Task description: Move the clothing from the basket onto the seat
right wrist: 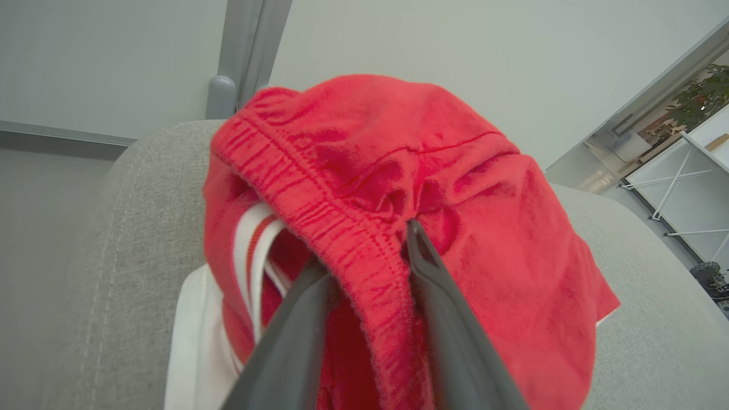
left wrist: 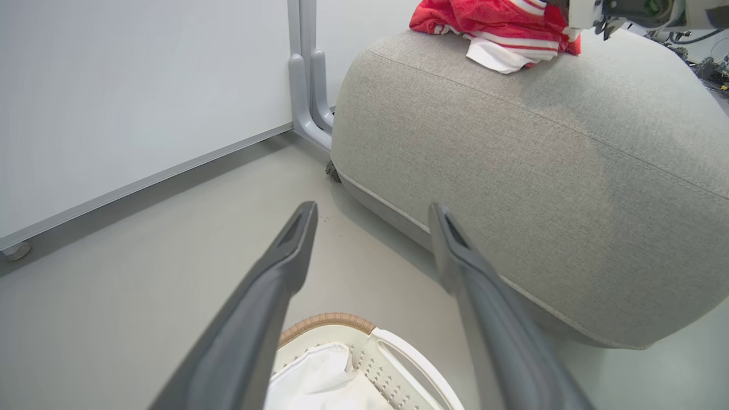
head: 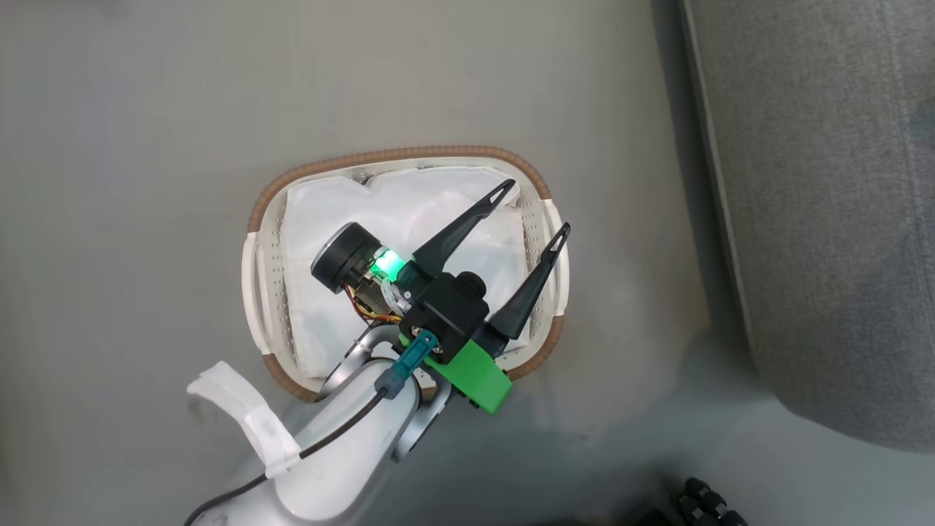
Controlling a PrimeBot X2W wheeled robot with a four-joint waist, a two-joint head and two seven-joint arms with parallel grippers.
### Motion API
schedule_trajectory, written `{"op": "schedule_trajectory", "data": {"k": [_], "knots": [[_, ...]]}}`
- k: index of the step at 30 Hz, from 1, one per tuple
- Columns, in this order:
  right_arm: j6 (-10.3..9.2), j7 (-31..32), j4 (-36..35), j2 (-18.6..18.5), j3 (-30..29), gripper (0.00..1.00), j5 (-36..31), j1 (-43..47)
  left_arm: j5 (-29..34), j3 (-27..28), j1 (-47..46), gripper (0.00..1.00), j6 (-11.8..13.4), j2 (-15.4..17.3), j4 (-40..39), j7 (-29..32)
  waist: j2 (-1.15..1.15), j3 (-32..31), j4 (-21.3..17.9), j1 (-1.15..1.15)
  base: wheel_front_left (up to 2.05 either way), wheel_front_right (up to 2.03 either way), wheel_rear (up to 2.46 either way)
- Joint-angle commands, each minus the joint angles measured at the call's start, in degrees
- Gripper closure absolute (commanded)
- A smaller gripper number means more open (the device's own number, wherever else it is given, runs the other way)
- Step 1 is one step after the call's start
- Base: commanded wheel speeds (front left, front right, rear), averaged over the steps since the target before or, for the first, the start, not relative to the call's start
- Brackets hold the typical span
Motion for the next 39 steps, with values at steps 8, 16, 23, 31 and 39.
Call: {"op": "schedule_trajectory", "data": {"k": [8,16,23,31,39], "knots": [[-0.08,-0.3,-5.2,2.5,2.5,0.00,1.6,6.5,-2.1,0.1,1.2,0.00,0.3,-0.1,0.7,-0.3,0.00,-5.6,-2.0,-0.01,0.00,0.00,0.00],[-0.08,-0.3,-8.6,3.7,4.7,0.00,2.7,11.4,-5.4,2.1,3.8,0.00,0.5,-0.7,3.2,-1.0,0.00,-12.8,-1.6,-0.01,0.00,0.00,0.00],[-0.08,-0.3,-9.8,5.0,6.9,0.00,3.8,12.9,-8.8,6.1,7.5,0.00,1.9,-1.4,5.2,-1.3,0.00,-19.0,0.6,-0.01,0.00,0.00,0.00],[-0.08,-0.3,-10.6,8.3,9.1,0.00,5.8,15.6,-8.8,12.3,12.8,0.00,2.8,-1.6,2.7,-1.2,0.00,-24.5,3.8,-0.01,0.00,0.00,0.00],[-0.08,-0.3,-14.8,13.6,10.6,0.00,9.0,23.0,-7.6,19.7,18.8,0.00,3.0,-1.7,0.9,-1.2,0.00,-29.0,6.1,-0.01,0.00,0.00,0.00]]}}
